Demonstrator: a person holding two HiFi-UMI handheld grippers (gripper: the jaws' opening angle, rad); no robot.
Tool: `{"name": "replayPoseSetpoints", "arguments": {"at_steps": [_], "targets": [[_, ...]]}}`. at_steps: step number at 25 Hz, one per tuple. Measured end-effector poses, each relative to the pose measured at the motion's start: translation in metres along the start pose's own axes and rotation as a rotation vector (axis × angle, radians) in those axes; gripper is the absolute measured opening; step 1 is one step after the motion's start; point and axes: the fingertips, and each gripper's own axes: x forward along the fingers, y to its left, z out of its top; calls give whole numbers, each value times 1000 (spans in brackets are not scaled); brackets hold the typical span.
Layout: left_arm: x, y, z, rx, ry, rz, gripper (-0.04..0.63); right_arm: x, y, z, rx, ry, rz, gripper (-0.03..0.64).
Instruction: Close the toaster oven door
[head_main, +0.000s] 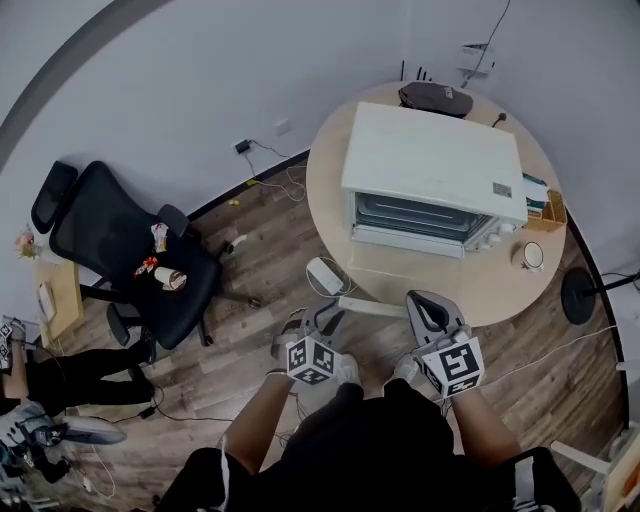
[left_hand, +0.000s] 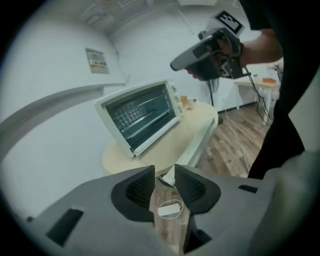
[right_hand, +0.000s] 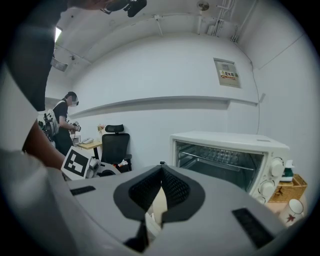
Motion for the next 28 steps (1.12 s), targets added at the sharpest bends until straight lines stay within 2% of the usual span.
{"name": "replayPoseSetpoints", "arguments": {"at_steps": [5, 7, 9, 13, 28], "targets": [[15, -7, -17, 353, 107, 22, 114, -6, -4, -10, 26, 9, -21, -3], [21, -12, -22, 459, 131, 14, 114, -8, -6, -13, 28, 11, -24, -3], [28, -19, -28, 528, 149, -1, 116, -10, -7, -14, 29, 11, -27, -3], [40, -22, -35, 600, 183, 25, 120, -15, -9, -20, 38, 22, -25, -3], [57, -29, -34, 644, 225, 55, 84, -32, -23, -23, 65, 25, -23, -3]]}}
